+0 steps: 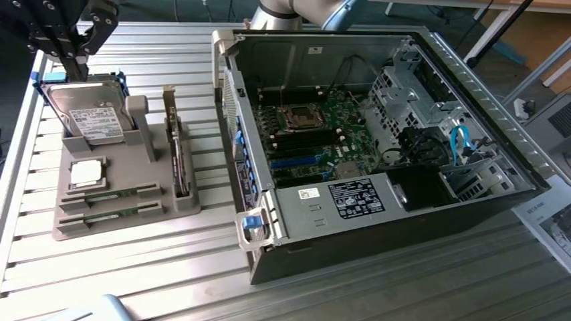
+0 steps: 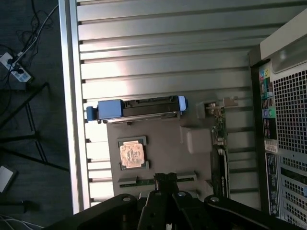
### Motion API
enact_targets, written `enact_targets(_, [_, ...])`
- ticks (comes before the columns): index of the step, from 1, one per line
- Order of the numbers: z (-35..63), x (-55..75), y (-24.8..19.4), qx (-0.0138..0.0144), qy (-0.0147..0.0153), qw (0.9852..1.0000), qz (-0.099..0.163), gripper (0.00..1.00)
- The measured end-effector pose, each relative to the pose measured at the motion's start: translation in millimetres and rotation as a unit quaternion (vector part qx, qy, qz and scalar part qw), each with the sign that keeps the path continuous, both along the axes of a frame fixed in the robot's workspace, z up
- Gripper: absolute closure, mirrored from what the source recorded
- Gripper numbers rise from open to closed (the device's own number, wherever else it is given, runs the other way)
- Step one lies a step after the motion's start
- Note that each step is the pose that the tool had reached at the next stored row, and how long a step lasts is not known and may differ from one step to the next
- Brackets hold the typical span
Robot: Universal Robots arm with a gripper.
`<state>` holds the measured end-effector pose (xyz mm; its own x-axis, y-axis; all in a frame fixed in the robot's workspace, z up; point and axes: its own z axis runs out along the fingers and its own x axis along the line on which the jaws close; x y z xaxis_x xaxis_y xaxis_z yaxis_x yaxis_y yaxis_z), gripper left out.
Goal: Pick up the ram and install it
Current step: 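Reach for the ram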
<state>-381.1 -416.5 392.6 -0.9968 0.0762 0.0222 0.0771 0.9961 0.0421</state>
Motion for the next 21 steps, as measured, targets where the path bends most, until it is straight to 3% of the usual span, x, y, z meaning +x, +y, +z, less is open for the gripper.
enact_targets(8, [0.0, 0.0, -20.5, 0.0, 0.0, 1.0, 0.0, 0.9])
enact_targets(21, [0.0, -0.1, -43.2, 0.0, 0.0, 1.0, 0.0, 0.9])
